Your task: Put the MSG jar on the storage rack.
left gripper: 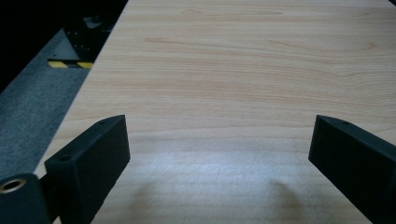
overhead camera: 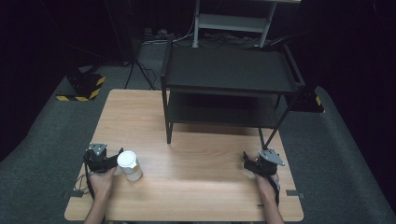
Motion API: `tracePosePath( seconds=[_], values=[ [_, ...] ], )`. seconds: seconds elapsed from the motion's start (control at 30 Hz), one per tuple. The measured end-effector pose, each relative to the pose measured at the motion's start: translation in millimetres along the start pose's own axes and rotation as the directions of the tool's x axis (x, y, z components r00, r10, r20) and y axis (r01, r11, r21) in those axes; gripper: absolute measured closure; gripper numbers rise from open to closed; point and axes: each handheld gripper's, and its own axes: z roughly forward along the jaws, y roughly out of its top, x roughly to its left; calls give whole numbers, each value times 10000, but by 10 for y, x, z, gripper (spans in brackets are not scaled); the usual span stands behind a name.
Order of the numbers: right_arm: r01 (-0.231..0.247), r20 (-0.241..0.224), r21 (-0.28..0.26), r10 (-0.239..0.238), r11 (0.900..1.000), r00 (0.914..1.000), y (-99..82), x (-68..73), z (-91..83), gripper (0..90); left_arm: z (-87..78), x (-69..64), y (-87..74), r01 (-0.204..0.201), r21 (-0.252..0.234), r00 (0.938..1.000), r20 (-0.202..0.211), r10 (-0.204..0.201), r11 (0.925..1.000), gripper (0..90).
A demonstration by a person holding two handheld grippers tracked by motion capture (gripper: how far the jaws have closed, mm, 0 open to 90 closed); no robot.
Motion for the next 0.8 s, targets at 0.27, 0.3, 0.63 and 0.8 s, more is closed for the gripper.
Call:
tracePosePath(
  seconds=[0.27, 0.3, 0.63, 0.8],
  values=[
    [92, 83, 50, -93, 9999, 9999, 8, 21, 1, 96, -279, -63, -141, -126, -112, 9977, -665, 118, 9999, 52],
    [82, 67, 38, -82, 10000, 9999, 6, 19, 0, 96, -306, -63, -149, -122, -62, 9975, -692, 117, 9999, 53],
    [37, 76, -29, -36, 10000, 10000, -1, 18, -5, 97, -733, -75, -474, 449, -283, 9968, -648, -467, 9986, 57],
    [192, 108, 13, -192, 9998, 9998, 6, 36, 2, 97, -895, -33, -644, 346, -203, 9994, 23, -346, 9992, 57]
  ],
)
